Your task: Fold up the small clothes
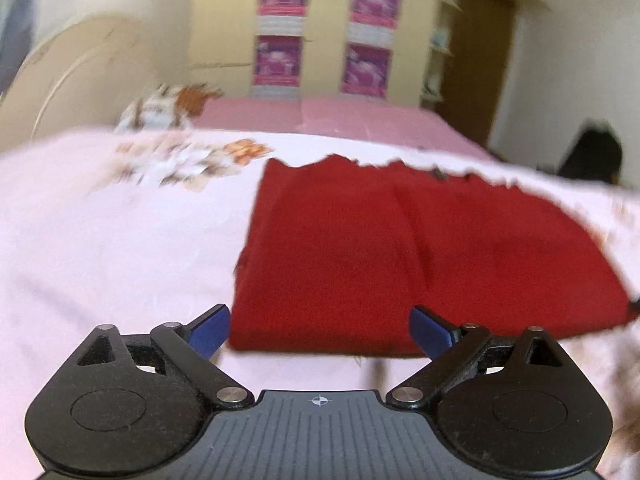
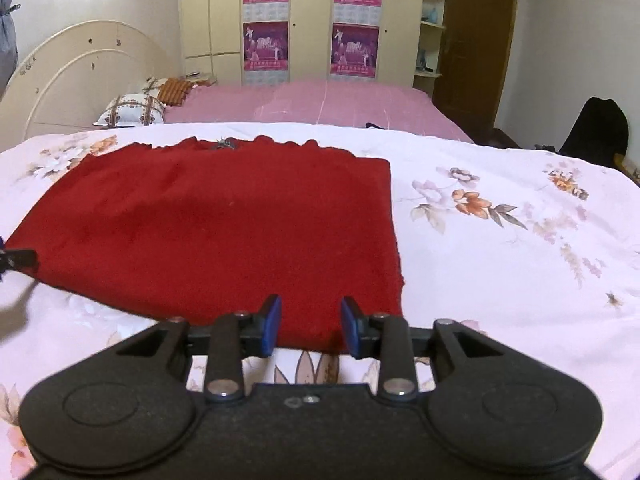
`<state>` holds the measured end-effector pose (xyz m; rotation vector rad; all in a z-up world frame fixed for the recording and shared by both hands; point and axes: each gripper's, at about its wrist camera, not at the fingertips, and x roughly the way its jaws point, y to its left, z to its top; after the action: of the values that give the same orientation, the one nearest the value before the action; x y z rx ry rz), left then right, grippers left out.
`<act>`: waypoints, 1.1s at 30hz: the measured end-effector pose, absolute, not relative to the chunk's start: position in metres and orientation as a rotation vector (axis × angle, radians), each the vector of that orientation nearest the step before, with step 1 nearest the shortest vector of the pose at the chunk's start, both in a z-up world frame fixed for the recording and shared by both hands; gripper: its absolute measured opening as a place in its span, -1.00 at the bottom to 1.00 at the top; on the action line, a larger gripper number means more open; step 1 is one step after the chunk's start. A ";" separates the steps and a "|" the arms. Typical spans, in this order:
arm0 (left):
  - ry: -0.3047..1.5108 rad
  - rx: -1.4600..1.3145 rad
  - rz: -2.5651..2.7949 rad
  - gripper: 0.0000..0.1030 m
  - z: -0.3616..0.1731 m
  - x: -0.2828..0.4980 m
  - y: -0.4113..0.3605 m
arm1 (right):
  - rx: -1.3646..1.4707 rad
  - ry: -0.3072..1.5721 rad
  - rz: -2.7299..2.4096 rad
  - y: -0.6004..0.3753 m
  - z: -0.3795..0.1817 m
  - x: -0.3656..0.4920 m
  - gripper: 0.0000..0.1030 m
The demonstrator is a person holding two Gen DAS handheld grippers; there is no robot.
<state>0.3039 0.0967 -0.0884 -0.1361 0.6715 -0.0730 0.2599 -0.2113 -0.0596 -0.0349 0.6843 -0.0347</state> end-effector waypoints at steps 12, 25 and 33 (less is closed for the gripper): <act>0.645 -0.977 -0.039 0.37 -0.144 0.304 0.162 | 0.005 0.621 0.087 -0.186 -0.044 0.254 -0.37; 0.649 -0.833 -0.105 -0.50 -0.150 0.391 0.146 | 0.110 0.614 0.206 -0.141 -0.054 0.348 -0.89; 0.527 -0.832 -0.181 -0.71 -0.123 0.377 0.148 | 0.020 0.631 0.234 -0.107 -0.070 0.379 -0.92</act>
<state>0.3768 0.1480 -0.1230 -0.8320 0.5273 -0.1806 0.3786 -0.1069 -0.0703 0.0199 0.6306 0.2340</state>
